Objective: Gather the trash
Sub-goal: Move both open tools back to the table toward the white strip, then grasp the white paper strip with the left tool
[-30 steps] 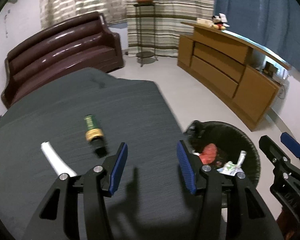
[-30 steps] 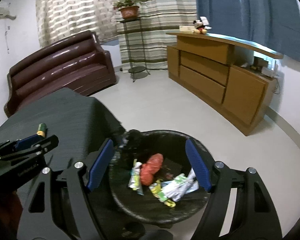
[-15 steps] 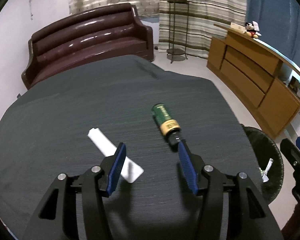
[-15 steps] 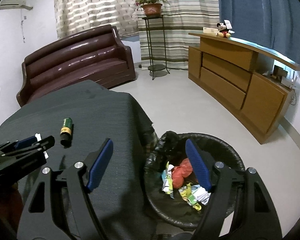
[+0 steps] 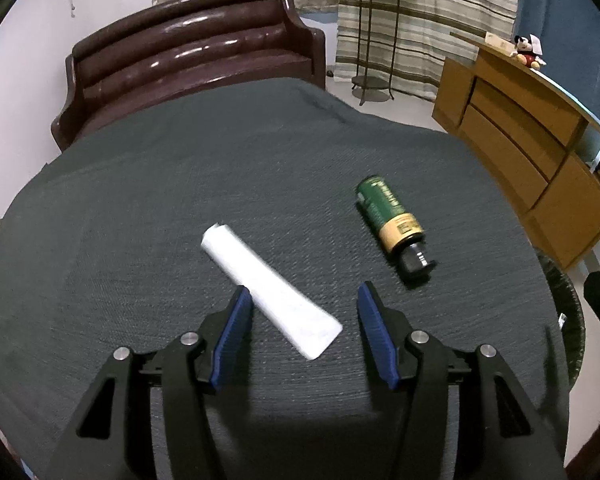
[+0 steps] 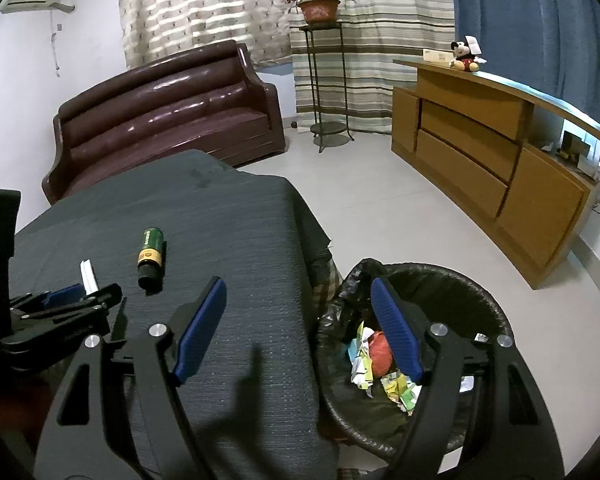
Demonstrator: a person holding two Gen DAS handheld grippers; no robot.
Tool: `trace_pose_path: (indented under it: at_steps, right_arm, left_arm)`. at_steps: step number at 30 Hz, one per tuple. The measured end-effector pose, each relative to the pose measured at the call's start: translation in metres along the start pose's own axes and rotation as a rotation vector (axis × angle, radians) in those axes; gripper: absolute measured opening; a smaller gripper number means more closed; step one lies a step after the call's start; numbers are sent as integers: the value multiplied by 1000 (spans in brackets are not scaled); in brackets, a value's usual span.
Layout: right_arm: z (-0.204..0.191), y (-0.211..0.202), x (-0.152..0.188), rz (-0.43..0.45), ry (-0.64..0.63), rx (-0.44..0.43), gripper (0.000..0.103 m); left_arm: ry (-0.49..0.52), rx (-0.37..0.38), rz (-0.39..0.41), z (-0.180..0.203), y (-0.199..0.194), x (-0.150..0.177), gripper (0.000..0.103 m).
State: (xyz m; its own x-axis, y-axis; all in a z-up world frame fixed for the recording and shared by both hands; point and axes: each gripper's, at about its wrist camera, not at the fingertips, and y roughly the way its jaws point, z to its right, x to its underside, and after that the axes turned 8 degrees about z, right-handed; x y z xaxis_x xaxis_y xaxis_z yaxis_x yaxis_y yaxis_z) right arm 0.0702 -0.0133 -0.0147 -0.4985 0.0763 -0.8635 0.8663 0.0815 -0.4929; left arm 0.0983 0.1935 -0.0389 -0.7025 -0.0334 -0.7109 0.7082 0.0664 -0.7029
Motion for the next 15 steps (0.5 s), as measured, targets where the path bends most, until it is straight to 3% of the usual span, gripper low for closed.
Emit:
trace_pose_path:
  at_steps: [15]
  right_arm:
    - [-9, 0, 7, -13, -8, -11, 73]
  left_arm:
    - [12, 8, 1, -21, -7, 9, 57]
